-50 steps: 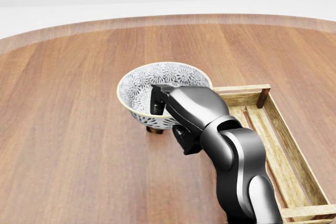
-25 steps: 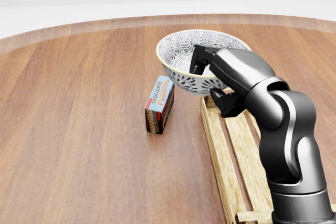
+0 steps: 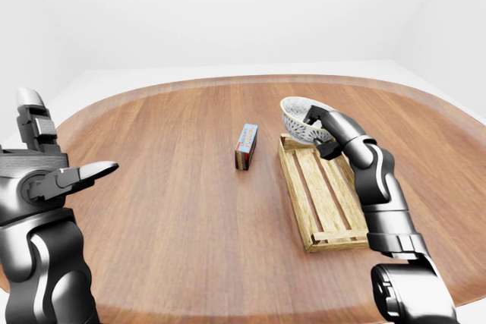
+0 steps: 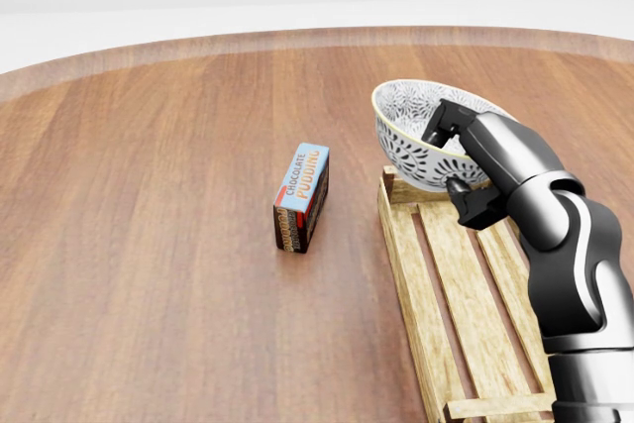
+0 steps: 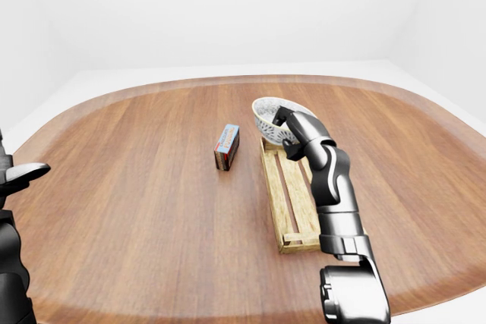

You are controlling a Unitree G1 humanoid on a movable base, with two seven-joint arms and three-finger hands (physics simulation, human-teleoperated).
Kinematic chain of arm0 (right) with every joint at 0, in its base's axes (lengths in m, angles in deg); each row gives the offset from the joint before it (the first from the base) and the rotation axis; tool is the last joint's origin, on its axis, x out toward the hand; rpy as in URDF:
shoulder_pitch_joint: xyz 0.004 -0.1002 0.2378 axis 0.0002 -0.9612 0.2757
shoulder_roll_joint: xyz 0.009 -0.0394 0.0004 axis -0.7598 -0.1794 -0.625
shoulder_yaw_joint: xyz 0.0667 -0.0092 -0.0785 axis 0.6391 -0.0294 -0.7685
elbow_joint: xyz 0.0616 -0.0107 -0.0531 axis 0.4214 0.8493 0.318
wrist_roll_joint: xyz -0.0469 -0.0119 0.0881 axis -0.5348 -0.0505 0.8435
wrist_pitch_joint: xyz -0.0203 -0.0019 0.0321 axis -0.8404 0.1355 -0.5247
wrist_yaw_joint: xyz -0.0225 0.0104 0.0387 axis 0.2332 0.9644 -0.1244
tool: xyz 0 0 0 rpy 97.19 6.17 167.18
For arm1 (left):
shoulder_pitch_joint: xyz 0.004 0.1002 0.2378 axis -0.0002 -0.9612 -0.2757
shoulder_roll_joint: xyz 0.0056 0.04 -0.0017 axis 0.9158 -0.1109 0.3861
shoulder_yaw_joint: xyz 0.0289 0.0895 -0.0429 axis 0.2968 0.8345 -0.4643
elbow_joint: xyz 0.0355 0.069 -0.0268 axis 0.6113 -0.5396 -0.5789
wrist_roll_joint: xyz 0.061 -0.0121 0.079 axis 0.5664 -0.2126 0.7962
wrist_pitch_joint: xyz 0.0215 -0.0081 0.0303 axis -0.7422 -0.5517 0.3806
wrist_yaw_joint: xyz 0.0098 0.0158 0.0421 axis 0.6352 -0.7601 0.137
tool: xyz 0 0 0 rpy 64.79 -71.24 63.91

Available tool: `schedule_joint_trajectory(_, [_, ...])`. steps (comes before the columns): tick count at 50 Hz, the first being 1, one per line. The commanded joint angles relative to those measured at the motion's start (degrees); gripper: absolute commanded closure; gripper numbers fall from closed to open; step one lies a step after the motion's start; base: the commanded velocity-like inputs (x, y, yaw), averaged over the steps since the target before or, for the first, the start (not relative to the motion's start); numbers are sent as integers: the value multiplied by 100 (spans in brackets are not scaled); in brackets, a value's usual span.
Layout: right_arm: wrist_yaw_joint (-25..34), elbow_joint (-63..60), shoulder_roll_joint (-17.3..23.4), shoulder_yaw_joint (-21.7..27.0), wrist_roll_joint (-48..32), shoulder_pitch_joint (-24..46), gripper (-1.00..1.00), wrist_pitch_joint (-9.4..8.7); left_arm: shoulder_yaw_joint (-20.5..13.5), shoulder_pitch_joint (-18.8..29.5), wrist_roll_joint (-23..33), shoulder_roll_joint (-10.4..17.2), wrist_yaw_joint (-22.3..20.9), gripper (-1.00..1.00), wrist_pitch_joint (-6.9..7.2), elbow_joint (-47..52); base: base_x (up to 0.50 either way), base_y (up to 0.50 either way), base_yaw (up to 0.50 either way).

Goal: Pick up the bowl on the left and put it in the tray.

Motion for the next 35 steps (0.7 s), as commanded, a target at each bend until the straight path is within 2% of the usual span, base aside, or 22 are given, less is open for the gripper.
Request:
schedule_joint_trajectory(1, [-873,624,150,76,391,-131,100,0,21,0,26,-12,-9,-100,0,-5,0,0,0])
schedule_joint_trajectory(5, [-1266,770,166,1,130,-228,100,0,12,-4,26,-9,-21,-100,0,-12,0,0,0])
schedule_joint_trajectory(15, [-1727,1252,60,-108,-195,-277,100,0,14,0,19,-7,-17,-100,0,-14,0,0,0])
schedule_joint_trajectory(35, [-2098,1910,-55,-310,-575,-269,100,0,29,-6,31,-21,-12,-100,0,16,0,0,0])
